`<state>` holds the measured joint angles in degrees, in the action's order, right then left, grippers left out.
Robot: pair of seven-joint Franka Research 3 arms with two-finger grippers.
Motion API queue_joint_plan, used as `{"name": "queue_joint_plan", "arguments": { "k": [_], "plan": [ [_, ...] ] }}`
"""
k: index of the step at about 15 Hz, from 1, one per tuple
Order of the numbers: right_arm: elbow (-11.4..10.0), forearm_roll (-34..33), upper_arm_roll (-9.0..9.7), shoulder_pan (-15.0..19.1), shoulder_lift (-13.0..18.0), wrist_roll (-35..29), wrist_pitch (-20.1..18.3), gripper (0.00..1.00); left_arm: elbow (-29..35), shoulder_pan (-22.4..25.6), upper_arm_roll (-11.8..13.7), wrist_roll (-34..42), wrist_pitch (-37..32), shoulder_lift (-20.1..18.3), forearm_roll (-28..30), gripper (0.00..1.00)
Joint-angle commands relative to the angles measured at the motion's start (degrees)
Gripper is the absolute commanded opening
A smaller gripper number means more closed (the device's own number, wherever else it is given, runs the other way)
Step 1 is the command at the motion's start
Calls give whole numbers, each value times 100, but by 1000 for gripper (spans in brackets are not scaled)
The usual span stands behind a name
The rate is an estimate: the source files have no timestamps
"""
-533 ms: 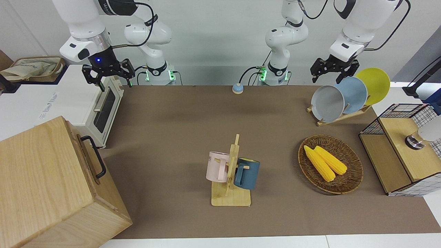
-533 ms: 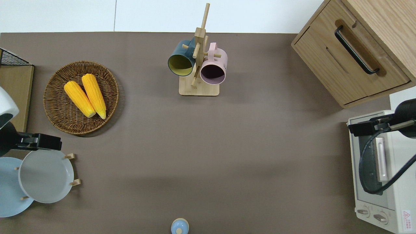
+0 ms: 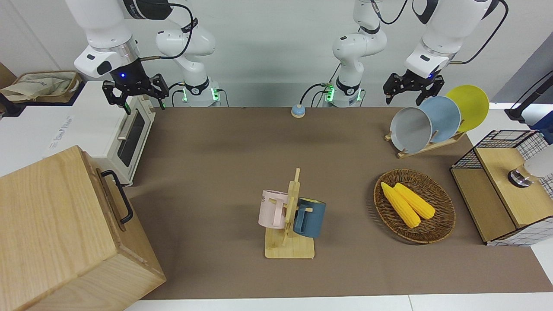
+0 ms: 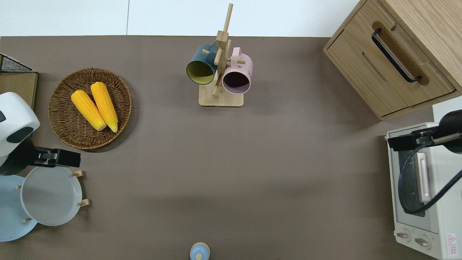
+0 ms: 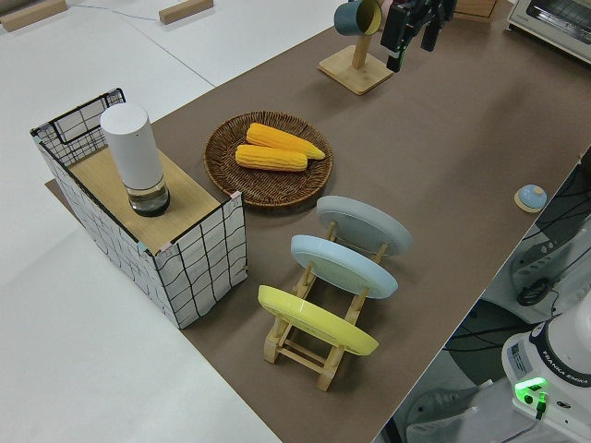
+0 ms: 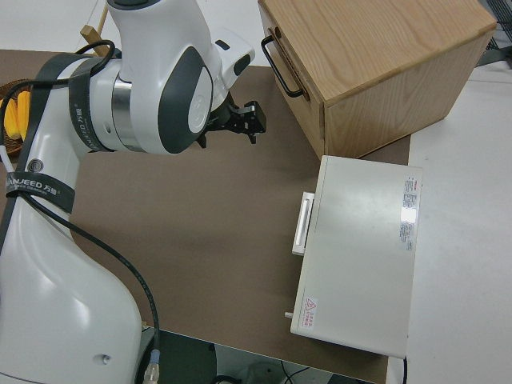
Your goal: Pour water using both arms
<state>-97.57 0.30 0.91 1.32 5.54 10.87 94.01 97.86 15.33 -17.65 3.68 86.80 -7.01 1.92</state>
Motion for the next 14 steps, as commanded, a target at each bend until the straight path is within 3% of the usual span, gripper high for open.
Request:
{"name": "queue_joint_plan", "arguments": {
  "k": [1, 5, 10, 12, 14],
  "plan": [
    [1, -92, 41, 44, 26, -103, -41, 985, 49, -196, 112, -96, -67, -37, 19, 998],
    [1, -83, 41, 35, 35, -112, -41, 987, 76, -908, 859, -149, -76, -46, 18, 998],
    [-130, -101, 295, -96, 44, -611, 125, 985, 93, -778, 974, 18, -67, -46, -25, 998],
    [-305, -101, 418, -167, 43, -770, 310, 985, 93, -760, 1088, 228, -50, -28, -183, 998],
    [-507, -92, 515, -246, 43, -920, 573, 985, 93, -768, 1377, 500, 3, -11, -280, 998]
  ]
}}
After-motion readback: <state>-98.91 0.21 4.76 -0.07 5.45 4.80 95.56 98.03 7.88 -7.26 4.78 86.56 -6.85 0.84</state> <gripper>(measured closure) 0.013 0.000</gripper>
